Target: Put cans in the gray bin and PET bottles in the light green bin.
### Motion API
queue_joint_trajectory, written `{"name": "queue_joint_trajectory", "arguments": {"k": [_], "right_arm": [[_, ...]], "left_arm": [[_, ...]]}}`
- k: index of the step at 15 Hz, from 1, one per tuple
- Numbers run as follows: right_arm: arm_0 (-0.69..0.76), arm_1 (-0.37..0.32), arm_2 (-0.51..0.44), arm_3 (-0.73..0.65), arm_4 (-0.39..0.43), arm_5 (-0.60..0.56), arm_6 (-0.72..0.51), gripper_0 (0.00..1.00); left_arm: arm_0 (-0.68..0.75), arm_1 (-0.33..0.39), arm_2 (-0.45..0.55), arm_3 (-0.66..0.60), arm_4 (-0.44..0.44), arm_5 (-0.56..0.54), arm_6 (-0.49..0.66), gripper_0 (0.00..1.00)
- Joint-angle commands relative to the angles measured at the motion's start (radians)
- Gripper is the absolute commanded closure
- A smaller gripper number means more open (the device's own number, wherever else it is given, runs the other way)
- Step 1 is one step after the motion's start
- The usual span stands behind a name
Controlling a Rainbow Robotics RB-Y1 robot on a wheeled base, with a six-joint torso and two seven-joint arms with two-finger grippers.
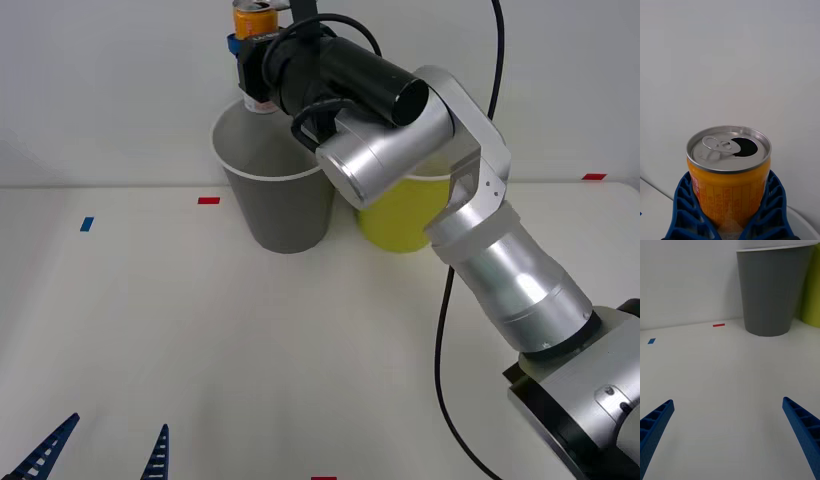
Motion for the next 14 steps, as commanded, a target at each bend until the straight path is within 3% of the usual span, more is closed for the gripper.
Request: {"name": "queue_joint_trajectory", "arguments": {"k": [1,2,3,4,9,14], "right_arm": [[0.001,0.001,0.003,0.000,0.025,0.000,-0.002,0.83],[0.001,0.007,0.002,0.000,0.042,0.001,-0.002,0.31],[0.002,0.016,0.002,0.002,0.060,0.000,-0.002,0.11],[0.008,0.031,-0.009,0.000,0.089,0.000,0.002,0.00],[0.094,0.080,-0.053,-0.046,0.186,-0.073,0.030,0.00],[0.373,0.048,-0.112,-0.386,0.203,-0.071,0.036,0.00]], "left_arm": [[0.000,0.000,0.000,0.000,0.000,0.000,0.000,0.00],[0.000,0.000,0.000,0.000,0.000,0.000,0.000,0.00],[0.000,0.000,0.000,0.000,0.000,0.000,0.000,0.00],[0.000,0.000,0.000,0.000,0.000,0.000,0.000,0.00],[0.000,0.000,0.000,0.000,0.000,0.000,0.000,0.00],[0.000,0.000,0.000,0.000,0.000,0.000,0.000,0.00]]}}
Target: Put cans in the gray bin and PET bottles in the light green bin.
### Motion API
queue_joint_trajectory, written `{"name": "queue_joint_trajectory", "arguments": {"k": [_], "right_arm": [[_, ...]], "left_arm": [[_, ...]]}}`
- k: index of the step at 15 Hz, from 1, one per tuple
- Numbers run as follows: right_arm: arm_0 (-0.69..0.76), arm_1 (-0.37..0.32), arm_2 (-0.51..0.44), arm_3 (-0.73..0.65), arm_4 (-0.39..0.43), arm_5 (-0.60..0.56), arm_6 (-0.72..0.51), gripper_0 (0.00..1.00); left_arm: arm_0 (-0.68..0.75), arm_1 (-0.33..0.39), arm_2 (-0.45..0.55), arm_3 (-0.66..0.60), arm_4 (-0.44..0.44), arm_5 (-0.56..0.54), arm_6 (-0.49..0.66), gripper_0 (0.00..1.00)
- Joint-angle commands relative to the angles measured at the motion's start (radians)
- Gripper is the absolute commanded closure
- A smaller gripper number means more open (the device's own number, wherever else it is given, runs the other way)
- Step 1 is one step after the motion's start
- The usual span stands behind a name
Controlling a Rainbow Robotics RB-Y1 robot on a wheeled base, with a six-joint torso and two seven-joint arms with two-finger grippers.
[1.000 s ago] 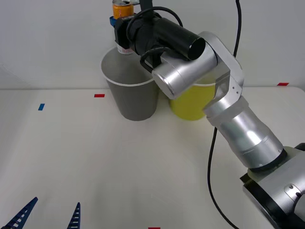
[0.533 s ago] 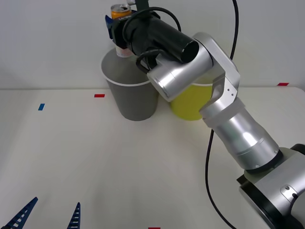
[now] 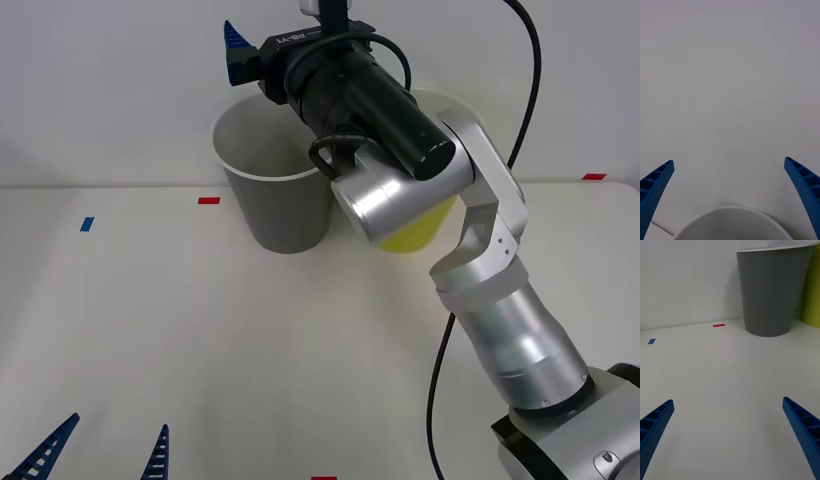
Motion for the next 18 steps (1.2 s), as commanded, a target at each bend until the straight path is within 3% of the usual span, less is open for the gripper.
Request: {"name": "queue_joint_trajectory", "arguments": {"k": [1,12,18], "right_arm": [[0.211,-0.034,-0.039,-0.224,0.005,0.001,0.001,0.00],[0.774,-0.158,-0.122,-0.652,0.005,0.001,-0.010,0.00],[0.872,-0.227,-0.149,-0.681,0.017,0.001,-0.021,0.00]], "left_arm": [[0.000,0.000,0.000,0.000,0.000,0.000,0.000,0.00],[0.000,0.000,0.000,0.000,0.000,0.000,0.000,0.00],[0.000,0.000,0.000,0.000,0.000,0.000,0.000,0.00]]}}
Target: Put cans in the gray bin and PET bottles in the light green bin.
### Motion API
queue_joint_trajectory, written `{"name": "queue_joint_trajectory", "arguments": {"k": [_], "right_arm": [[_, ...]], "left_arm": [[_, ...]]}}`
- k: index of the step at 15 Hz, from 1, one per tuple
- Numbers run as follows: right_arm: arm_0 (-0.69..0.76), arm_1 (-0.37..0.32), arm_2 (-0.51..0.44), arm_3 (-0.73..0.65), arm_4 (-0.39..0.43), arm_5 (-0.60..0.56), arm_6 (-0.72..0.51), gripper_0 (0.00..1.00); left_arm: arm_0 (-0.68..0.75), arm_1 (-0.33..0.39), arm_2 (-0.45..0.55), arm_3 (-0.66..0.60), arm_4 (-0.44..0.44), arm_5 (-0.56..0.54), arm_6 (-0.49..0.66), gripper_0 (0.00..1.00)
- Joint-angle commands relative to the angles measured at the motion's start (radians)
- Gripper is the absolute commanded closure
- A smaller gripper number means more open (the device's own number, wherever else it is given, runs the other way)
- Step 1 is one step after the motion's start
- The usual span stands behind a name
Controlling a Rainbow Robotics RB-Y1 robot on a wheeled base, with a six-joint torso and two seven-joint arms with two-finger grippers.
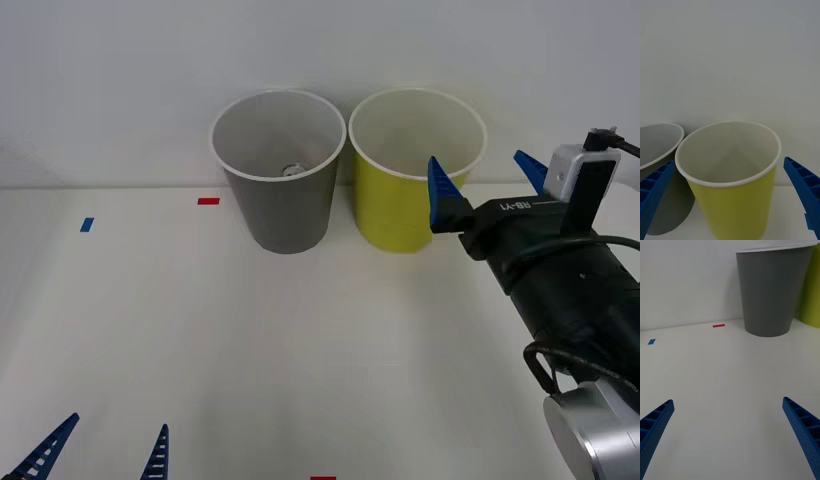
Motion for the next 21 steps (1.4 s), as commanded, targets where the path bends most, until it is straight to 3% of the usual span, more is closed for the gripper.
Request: {"name": "queue_joint_trajectory", "arguments": {"k": [1,2,4,5,7,13,16,19,21], "right_arm": [[0.008,-0.027,-0.013,-0.026,0.003,0.049,-0.003,0.00],[0.012,-0.025,-0.013,-0.056,0.004,0.104,-0.006,0.00],[0.040,0.004,-0.021,-0.069,-0.002,0.104,0.005,0.00],[0.048,-0.005,-0.047,-0.046,-0.057,0.068,0.008,0.00],[0.111,-0.013,-0.056,0.007,-0.028,-0.078,0.000,0.00],[0.339,0.073,-0.093,0.172,-0.062,-0.491,0.020,0.00],[0.470,0.125,-0.101,0.183,-0.050,-0.600,0.025,0.00],[0.571,0.118,-0.099,0.191,-0.070,-0.709,0.054,0.00],[0.635,0.116,-0.098,0.204,-0.090,-0.787,0.149,0.00]], "left_arm": [[0.000,0.000,0.000,0.000,0.000,0.000,0.000,0.00],[0.000,0.000,0.000,0.000,0.000,0.000,0.000,0.00],[0.000,0.000,0.000,0.000,0.000,0.000,0.000,0.00],[0.000,0.000,0.000,0.000,0.000,0.000,0.000,0.00],[0.000,0.000,0.000,0.000,0.000,0.000,0.000,0.00],[0.000,0.000,0.000,0.000,0.000,0.000,0.000,0.00],[0.000,0.000,0.000,0.000,0.000,0.000,0.000,0.00],[0.000,0.000,0.000,0.000,0.000,0.000,0.000,0.00],[0.000,0.000,0.000,0.000,0.000,0.000,0.000,0.00]]}}
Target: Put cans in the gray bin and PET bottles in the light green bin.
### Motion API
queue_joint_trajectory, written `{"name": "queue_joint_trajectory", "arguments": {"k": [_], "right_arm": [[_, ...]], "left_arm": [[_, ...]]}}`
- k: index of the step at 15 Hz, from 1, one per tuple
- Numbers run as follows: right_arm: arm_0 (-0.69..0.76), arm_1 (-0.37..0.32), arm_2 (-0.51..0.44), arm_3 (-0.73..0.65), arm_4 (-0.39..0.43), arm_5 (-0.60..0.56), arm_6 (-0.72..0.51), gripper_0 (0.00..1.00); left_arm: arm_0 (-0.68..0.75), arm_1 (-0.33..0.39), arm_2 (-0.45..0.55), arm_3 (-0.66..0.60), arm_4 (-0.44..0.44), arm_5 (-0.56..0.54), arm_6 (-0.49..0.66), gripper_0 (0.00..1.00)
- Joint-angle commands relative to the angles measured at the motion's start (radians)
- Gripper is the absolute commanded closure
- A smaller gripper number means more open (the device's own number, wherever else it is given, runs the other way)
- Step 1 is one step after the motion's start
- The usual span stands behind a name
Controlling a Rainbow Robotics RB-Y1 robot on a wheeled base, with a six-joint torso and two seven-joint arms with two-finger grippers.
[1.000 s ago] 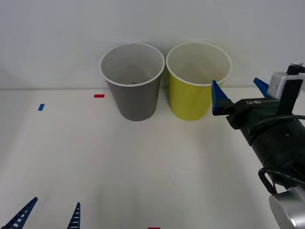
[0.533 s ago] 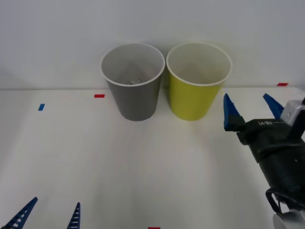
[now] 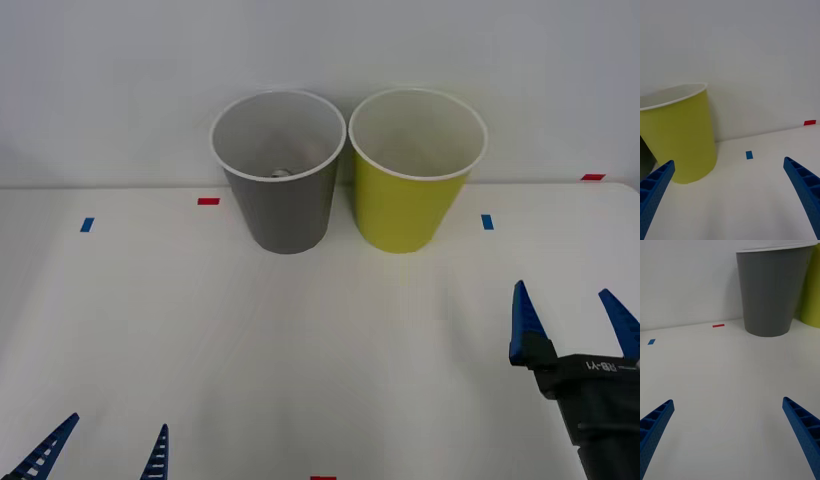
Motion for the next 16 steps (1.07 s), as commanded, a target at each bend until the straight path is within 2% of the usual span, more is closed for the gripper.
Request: {"name": "queue_joint_trajectory", "arguments": {"k": [1,3,5,8,16], "right_arm": [[0.087,-0.006,0.012,0.023,-0.054,-0.098,0.121,0.00],[0.141,-0.008,0.041,0.069,-0.076,-0.181,0.190,0.00],[0.179,-0.020,0.060,0.117,-0.083,-0.258,0.184,0.00],[0.257,-0.037,0.087,0.118,-0.086,-0.330,0.193,0.00],[0.297,-0.048,0.094,0.118,-0.094,-0.339,0.194,0.00]], "left_arm": [[0.000,0.000,0.000,0.000,0.000,0.000,0.000,0.00],[0.000,0.000,0.000,0.000,0.000,0.000,0.000,0.00],[0.000,0.000,0.000,0.000,0.000,0.000,0.000,0.00],[0.000,0.000,0.000,0.000,0.000,0.000,0.000,0.00],[0.000,0.000,0.000,0.000,0.000,0.000,0.000,0.00]]}}
